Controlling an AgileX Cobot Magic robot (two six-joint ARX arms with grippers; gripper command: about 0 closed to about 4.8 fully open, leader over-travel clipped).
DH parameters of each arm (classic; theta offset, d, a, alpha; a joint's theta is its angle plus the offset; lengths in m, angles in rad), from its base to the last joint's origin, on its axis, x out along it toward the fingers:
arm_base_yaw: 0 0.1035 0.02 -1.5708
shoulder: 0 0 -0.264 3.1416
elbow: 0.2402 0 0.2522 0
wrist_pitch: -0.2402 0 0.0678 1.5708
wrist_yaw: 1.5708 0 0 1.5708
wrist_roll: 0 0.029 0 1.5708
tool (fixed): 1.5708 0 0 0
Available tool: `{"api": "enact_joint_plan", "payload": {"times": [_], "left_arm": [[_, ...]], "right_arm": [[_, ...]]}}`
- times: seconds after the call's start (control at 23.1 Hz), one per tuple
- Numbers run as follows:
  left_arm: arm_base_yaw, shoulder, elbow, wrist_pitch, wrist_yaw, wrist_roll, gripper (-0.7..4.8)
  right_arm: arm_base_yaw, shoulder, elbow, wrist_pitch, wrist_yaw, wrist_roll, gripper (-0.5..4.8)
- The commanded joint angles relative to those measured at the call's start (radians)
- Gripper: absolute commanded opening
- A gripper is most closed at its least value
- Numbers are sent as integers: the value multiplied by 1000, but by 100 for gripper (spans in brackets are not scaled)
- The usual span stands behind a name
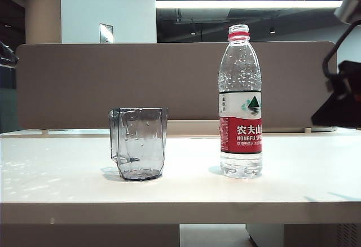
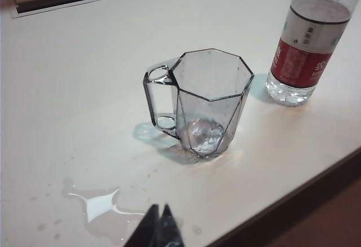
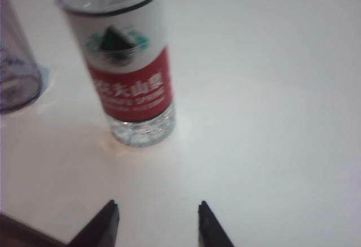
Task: Pick up the mineral water bottle on the table and pour water into the mug until it's half full.
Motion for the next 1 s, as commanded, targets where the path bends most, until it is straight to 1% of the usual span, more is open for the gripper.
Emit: {"api": "enact_joint_plan", "payload": {"times": [0.04,0.13,0.17,0.22,0.26,0.35,0.52,0.56,0.61,0.65,0.74,0.78,0.82,0.91,0.95,1.0], "left_arm": [[1,-1,2,13,1,0,-5],[1,0,2,13,4,0,-5],[1,0,2,13,4,1,-5],[1,0,2,13,3,0,-5],[1,0,2,13,3,0,-5],[1,0,2,13,4,0,-5],[1,0,2,13,5,1,-5],[1,-1,2,13,4,0,-5],[1,-1,2,13,4,0,-5],[1,-1,2,13,3,0,-5],[1,-1,2,13,4,0,-5],[1,-1,2,13,4,0,-5],[1,-1,2,13,4,0,-5],[1,-1,2,13,4,0,-5],[1,-1,2,13,5,0,-5],[1,-1,2,13,4,0,-5]], "right_arm": [[114,11,-28,97,183,-65,203],[169,31,-41,163,207,-87,210],[174,43,-44,182,206,-82,222],[175,72,-49,219,203,-53,254],[175,96,-52,242,204,-32,276],[174,174,-53,310,204,-23,279],[174,393,-50,555,176,-23,279],[174,488,-50,675,174,-23,286],[174,543,-49,742,174,-23,299],[174,638,-43,843,177,-23,345],[174,778,-23,988,177,-23,428],[174,833,-10,1047,177,-23,436],[174,903,25,1075,180,-23,436],[174,956,78,1075,180,-5,436],[174,961,95,1075,181,-2,436],[173,963,123,1074,203,-3,436]]}}
